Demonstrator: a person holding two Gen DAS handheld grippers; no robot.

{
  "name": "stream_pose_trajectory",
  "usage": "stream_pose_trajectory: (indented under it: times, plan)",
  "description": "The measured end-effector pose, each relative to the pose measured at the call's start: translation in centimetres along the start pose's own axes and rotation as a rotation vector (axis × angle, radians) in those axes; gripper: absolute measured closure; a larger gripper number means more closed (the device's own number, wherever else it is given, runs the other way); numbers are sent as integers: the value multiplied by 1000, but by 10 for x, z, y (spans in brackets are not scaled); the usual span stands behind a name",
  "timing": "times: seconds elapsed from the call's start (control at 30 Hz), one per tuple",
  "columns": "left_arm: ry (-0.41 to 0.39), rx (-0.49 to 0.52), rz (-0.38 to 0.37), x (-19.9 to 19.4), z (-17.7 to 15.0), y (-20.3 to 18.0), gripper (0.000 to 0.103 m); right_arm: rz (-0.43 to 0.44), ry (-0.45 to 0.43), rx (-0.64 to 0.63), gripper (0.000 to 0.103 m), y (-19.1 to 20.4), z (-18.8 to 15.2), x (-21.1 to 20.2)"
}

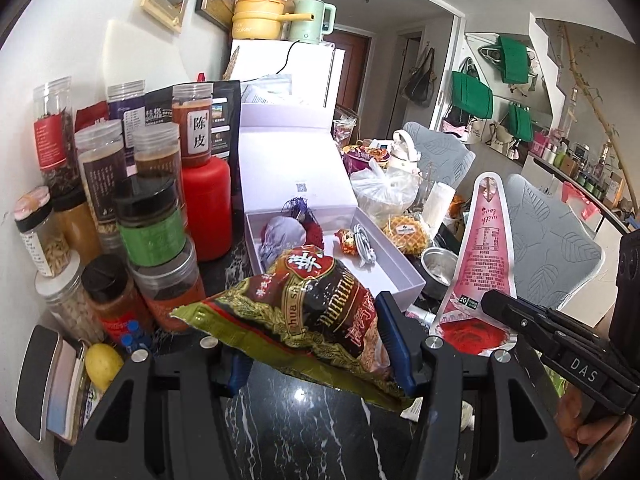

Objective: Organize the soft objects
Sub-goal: 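Lift the pink packet and gold snack bag and carry them toward the white box, then lower the pink packet and gold snack bag into the open white box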

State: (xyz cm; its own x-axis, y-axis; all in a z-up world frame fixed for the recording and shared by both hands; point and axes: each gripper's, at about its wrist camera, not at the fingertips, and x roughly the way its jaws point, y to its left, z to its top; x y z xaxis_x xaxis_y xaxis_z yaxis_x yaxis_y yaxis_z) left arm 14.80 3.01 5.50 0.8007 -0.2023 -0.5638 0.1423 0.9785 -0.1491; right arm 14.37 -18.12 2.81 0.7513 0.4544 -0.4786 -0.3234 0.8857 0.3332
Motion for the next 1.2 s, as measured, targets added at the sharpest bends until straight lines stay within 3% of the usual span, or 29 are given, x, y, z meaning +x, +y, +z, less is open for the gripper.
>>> stream_pose_trajectory:
  times: [0.73, 1.2]
  plan:
    - [-57, 70, 5, 45, 66, -11, 48, -37, -55, -101, 92, -12, 71, 35]
    - [-71, 75, 21, 94, 100, -7, 48, -68, -42, -149, 92, -28, 108, 77]
